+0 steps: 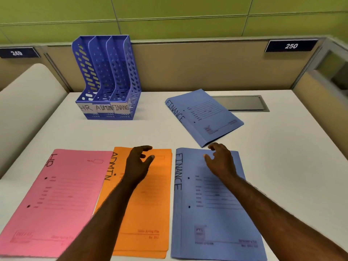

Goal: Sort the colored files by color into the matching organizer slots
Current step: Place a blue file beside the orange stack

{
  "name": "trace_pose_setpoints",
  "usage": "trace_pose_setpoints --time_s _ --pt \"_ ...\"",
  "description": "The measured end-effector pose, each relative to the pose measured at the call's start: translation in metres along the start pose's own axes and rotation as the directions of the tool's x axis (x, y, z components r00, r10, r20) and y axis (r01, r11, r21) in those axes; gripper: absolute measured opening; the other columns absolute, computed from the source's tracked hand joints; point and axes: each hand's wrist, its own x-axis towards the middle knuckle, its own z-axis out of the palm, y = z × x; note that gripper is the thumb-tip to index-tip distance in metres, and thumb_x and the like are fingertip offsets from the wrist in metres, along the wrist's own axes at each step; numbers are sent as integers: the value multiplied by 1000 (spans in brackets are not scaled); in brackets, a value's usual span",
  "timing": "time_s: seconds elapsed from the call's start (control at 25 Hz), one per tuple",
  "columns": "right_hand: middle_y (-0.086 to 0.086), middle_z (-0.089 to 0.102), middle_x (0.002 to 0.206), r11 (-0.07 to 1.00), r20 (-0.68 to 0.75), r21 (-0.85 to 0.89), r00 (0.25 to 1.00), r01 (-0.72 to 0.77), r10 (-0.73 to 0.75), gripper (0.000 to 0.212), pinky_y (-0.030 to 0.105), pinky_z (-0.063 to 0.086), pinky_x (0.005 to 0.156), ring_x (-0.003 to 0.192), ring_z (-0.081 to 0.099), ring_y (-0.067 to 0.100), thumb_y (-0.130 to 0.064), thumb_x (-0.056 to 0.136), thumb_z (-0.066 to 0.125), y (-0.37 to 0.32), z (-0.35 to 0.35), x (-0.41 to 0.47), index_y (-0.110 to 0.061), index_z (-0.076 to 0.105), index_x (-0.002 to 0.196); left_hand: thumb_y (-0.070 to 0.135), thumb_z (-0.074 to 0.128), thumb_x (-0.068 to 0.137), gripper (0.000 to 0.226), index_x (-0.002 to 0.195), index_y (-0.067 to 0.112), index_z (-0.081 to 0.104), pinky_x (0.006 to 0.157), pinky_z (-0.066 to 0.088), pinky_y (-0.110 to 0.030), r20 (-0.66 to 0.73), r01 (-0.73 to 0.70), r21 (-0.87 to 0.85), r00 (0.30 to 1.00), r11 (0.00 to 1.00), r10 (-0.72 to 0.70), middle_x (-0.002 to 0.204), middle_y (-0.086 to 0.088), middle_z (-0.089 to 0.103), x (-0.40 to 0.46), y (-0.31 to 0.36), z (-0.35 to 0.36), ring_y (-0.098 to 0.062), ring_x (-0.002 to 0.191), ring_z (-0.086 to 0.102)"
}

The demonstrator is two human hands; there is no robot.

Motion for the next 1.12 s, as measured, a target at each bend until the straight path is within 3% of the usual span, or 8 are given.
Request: trace_pose_setpoints --time_s 0.2,0.48,0.56,0.64,0.72,0.8,1.0,1.12 --pt "11 60 124 998 -54 -7 997 -54 54 46 37 53 89 110 60 28 -19 82 72 41 -27 67 -10 55 124 15 69 86 33 119 16 62 68 37 -11 73 -46 -7 996 999 46 120 -1 58 49 31 62 -15 96 54" --pt "13 53 137 996 -92 -11 992 -91 89 56 37 47 100 123 53 28 -18 83 72 93 -39 148 -7 48 133 11 69 85 37 121 13 60 72 38 -5 175 -55 17 983 998 52 122 -2 54 100 42 136 -18 103 54" --pt "15 52 139 996 -80 -5 993 -86 85 60 36 42 103 126 51 29 -18 83 72 103 -40 170 -4 47 136 12 70 85 43 125 15 56 79 40 -11 199 -16 19 980 1000 12 126 0 50 111 42 151 -20 109 52" --pt "16 51 139 996 -48 0 995 -92 91 63 36 41 103 127 49 30 -20 83 72 112 -40 190 -3 44 137 15 71 84 50 130 14 51 95 43 -28 198 45 35 979 998 -51 134 -3 47 124 42 165 -21 119 48" --pt "16 50 139 994 -44 -4 994 -105 105 63 36 40 103 127 48 31 -23 84 71 118 -37 204 -3 43 138 20 71 84 55 133 13 47 109 36 -42 169 86 111 980 990 -104 142 -7 43 136 43 178 -24 130 41" --pt "16 51 138 993 -52 -3 992 -117 117 63 37 39 104 126 48 31 -27 85 70 122 -34 211 -3 44 137 23 72 83 59 135 14 45 113 31 -46 132 143 137 978 980 -161 145 -9 40 147 45 186 -26 134 36" --pt "16 57 127 994 -80 -23 991 -111 108 58 41 50 96 115 54 32 -33 83 71 128 -25 213 -2 51 127 20 73 82 68 138 15 35 108 38 -44 152 338 -44 932 940 -328 147 -9 36 162 51 204 -26 131 40" --pt "16 54 131 992 -93 -13 988 -127 125 60 41 51 95 116 53 30 -34 83 71 130 -21 211 -2 49 130 15 72 83 67 137 17 33 105 44 -46 166 514 -385 856 767 -490 145 -9 41 173 55 209 -28 126 47"
